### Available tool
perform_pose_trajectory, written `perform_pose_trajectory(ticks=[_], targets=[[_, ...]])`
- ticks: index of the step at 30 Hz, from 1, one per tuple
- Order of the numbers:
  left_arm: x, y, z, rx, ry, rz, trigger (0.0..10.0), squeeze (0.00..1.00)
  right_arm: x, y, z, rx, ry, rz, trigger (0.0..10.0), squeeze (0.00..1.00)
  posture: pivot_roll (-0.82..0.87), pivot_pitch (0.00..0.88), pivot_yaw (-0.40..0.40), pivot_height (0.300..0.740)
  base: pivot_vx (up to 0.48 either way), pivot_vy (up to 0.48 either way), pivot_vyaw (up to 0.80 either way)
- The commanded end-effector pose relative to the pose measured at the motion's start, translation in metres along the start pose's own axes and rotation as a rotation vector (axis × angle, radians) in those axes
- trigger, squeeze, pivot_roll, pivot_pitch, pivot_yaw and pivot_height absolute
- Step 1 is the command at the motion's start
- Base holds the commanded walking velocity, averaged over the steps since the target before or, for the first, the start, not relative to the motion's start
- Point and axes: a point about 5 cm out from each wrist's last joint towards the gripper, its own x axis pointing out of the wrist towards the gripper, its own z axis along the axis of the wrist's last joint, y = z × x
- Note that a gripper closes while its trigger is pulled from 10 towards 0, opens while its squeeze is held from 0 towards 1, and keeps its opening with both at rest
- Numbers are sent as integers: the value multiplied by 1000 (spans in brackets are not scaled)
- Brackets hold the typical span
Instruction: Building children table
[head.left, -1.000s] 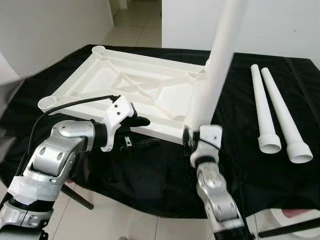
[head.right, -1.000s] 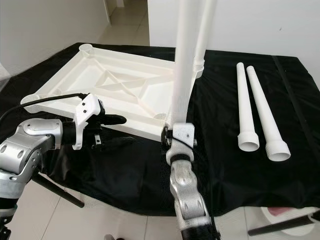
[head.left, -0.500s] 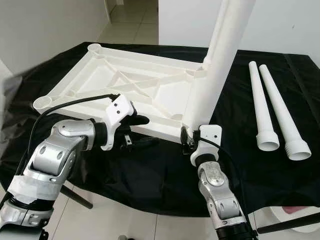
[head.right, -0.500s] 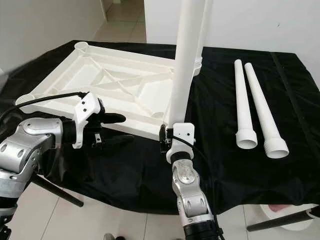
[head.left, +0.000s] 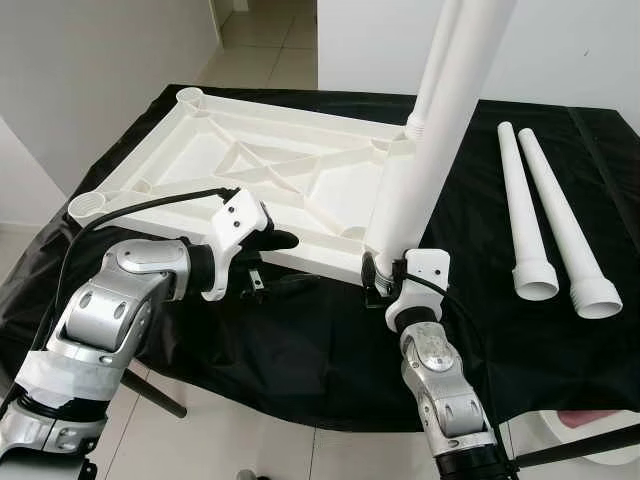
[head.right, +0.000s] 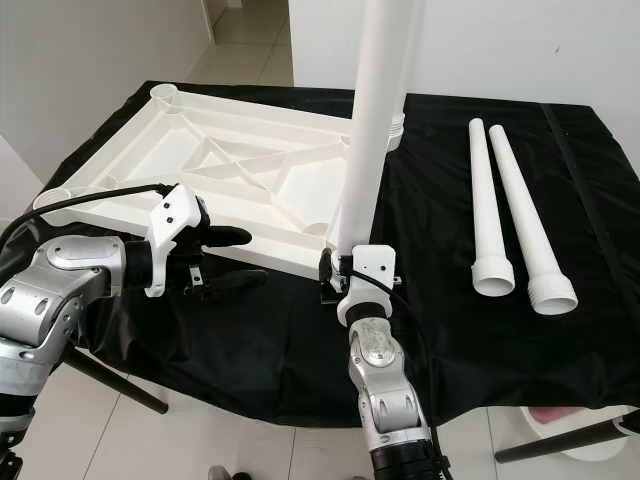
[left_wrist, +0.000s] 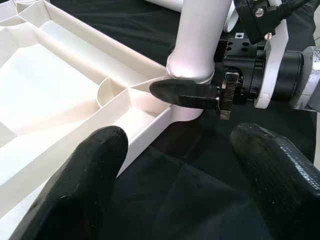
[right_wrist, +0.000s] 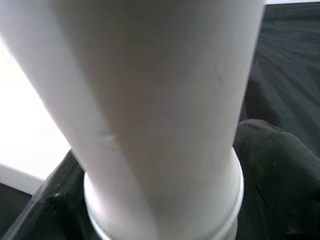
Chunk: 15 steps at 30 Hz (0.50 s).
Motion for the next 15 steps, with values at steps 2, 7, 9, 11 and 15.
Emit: perform_pose_trajectory(ticks=[2,7,9,11,15], targets=[[-2,3,-2,0,8,41,10000,0,-2,1,10,-11,-54,38,10000,0,-82,125,88,740,0,0,0],[-2,4,-2,-1,7,41,10000,0,-1,-3,19,-38,-95,34,10000,0,-84,125,89,740,0,0,0],[-2,4,-2,0,8,40,10000,0,-1,-5,20,-41,-101,31,10000,0,-84,125,89,740,0,0,0],[-2,4,-2,0,8,39,10000,0,-1,-8,24,-52,-116,31,10000,0,-84,125,89,740,0,0,0],[-2,3,-2,-1,7,38,10000,0,-1,-11,27,-81,-128,39,10000,0,-84,125,89,740,0,0,0]])
